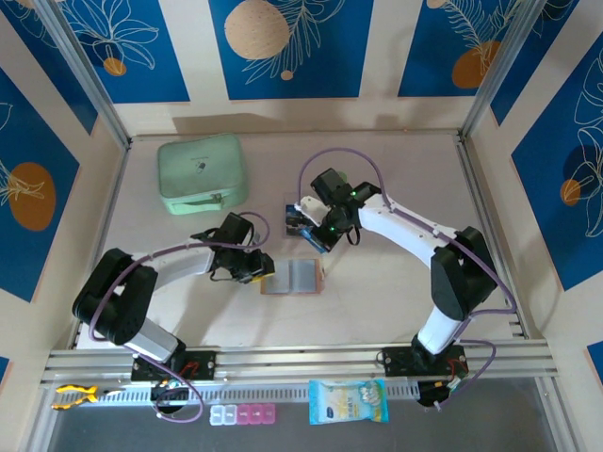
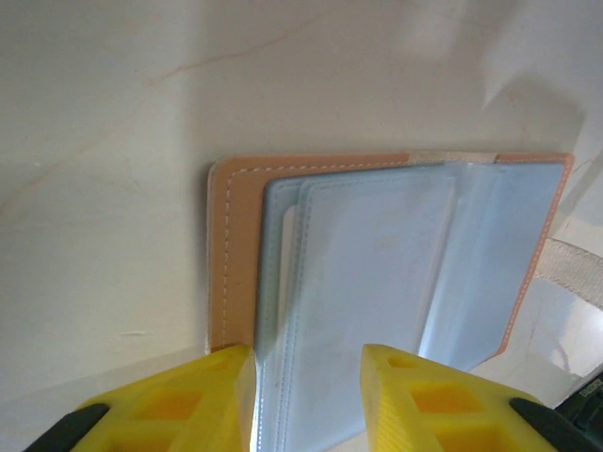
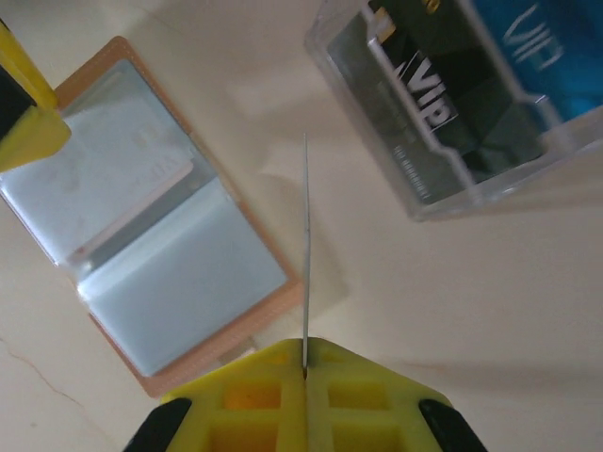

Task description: Take the credit cards out of the card holder

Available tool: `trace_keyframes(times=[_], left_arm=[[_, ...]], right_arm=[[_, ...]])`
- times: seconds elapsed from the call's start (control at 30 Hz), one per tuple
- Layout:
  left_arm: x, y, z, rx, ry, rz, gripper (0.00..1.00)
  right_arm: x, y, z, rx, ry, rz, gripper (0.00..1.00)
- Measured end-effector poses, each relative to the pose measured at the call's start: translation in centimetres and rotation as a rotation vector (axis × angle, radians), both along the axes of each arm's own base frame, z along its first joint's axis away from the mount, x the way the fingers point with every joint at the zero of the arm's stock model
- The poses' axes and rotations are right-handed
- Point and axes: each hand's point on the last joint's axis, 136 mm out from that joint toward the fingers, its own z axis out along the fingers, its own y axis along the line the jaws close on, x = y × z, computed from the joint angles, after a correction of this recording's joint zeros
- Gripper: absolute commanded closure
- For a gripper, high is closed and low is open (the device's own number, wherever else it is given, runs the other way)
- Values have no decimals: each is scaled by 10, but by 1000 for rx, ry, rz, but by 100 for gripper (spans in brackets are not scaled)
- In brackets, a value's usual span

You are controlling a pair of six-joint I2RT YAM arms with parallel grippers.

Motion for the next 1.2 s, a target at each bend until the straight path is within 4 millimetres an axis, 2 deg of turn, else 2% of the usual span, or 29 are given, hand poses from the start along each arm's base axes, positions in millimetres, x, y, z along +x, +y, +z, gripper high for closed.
trace_keyframes(times=[0.1,0.17,0.43,0.67,0.87,1.07,1.2], left_arm=[[-4,0,-4,-8,13,2,65],[-5,-1,-4,-18,16,2,65],[-4,-4,-3,-45,17,13,64],[-4,-4,-3,-46,16,15,64],[-2,-2,3,-43,-4,23,63],[1,2,5,-34,-10,37,63],[3,4,6,-34,-11,46,63]], right_arm=[[18,2,16,-2,-50,60,100],[27,1,19,-11,-69,92,100],[56,-3,8,-50,-61,210,100],[85,6,13,-38,-85,276,100],[99,13,16,-22,-93,314,100],[107,19,5,-18,-77,340,100],[107,19,-8,-27,-45,352,92]])
